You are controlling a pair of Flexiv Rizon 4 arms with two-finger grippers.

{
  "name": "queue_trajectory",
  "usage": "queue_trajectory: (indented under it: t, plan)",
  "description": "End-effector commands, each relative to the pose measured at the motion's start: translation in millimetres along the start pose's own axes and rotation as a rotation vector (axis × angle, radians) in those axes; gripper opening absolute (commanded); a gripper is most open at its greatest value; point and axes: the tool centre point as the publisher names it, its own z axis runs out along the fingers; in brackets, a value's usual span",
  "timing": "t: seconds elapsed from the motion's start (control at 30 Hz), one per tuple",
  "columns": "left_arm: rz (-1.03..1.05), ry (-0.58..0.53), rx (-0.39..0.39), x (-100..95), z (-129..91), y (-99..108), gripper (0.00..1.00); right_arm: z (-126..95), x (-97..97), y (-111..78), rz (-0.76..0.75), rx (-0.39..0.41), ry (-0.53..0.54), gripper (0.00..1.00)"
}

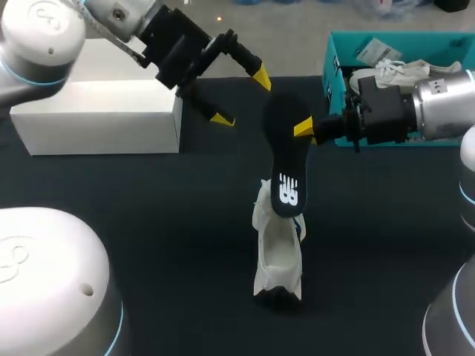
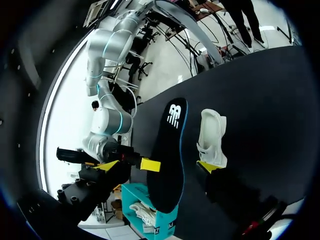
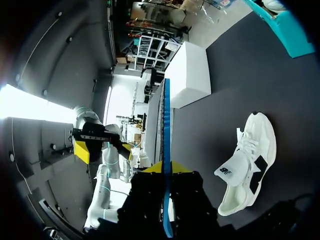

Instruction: Take the shoe out of the shoebox, open the shoe tongue, remove and reinsert the insole, then place the shoe into the shoebox

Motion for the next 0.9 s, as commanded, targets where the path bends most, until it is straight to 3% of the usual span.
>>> queue_trajectory:
  t: [0.03,0.5,0.63,0.67,0.73,0.9]
  plan:
    - [0.013,0.192,0.015,-11.0,-2.3,11.4,1.0,11.4,-1.7,7.4,0.005,0.026,-0.009,0.0]
    - [0.013,0.192,0.015,-11.0,-2.3,11.4,1.0,12.2,-8.0,4.4,0.018,0.037,0.03,0.0]
    - [0.093,0.465,-0.062,-20.5,-3.3,17.2,1.0,15.0,-12.5,5.6,0.025,0.038,0.036,0.0]
    - [0.123,0.586,-0.112,-21.2,-4.3,21.1,1.0,16.4,-14.0,5.7,0.028,0.039,0.038,0.0]
    - [0.14,0.696,-0.168,-22.5,-7.7,27.7,1.0,19.6,-15.7,4.3,0.031,0.043,0.038,0.0]
    - [0.132,0.804,-0.251,-27.3,-15.6,38.5,1.0,26.5,-18.3,2.7,0.038,0.049,0.037,0.0]
